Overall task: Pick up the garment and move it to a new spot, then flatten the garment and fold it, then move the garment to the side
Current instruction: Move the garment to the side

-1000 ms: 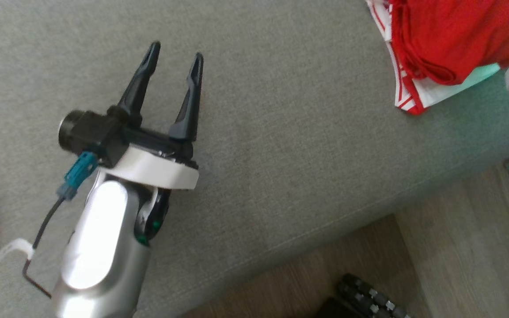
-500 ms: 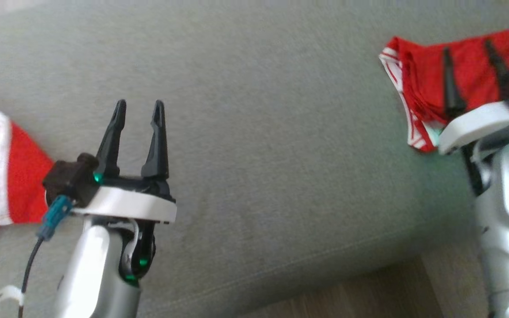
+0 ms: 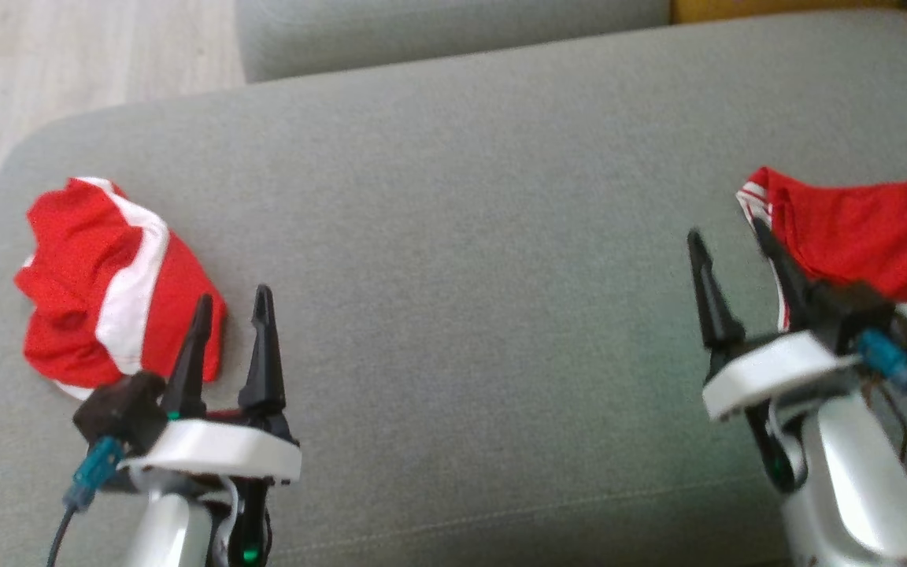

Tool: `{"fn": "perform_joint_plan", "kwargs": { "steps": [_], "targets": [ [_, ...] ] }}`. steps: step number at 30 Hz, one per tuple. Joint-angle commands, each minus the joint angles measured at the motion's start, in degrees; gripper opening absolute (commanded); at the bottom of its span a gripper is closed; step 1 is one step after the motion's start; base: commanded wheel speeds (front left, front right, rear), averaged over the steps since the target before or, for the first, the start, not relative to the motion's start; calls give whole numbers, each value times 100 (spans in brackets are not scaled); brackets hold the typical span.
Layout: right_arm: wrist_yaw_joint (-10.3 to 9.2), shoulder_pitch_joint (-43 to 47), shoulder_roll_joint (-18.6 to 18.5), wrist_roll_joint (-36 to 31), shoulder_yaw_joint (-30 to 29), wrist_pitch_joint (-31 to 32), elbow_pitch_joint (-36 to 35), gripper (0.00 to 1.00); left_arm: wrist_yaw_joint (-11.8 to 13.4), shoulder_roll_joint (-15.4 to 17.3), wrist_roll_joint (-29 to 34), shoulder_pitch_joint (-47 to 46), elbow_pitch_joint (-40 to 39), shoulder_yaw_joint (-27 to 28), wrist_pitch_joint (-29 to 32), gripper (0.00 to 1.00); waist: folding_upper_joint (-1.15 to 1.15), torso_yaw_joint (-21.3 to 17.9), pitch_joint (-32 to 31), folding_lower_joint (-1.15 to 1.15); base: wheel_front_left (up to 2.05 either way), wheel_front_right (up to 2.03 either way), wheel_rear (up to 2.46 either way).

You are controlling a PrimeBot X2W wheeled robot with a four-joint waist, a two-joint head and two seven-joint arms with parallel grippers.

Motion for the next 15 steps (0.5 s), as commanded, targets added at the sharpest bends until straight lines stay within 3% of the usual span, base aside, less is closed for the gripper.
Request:
{"fn": "perform_joint_plan", "kwargs": {
  "steps": [1, 15],
  "targets": [
    [-2, 52, 67, 50, 129, -39, -288, 100, 15, 22, -12, -85, -191, 219, -29, 100, 0, 152, -194, 0, 0, 0, 0],
    [-2, 917, 129, 462, 317, -108, -917, 100, 196, 22, 85, 491, -452, 443, -29, 100, 0, 155, -380, 0, 0, 0, 0]
  ]
}}
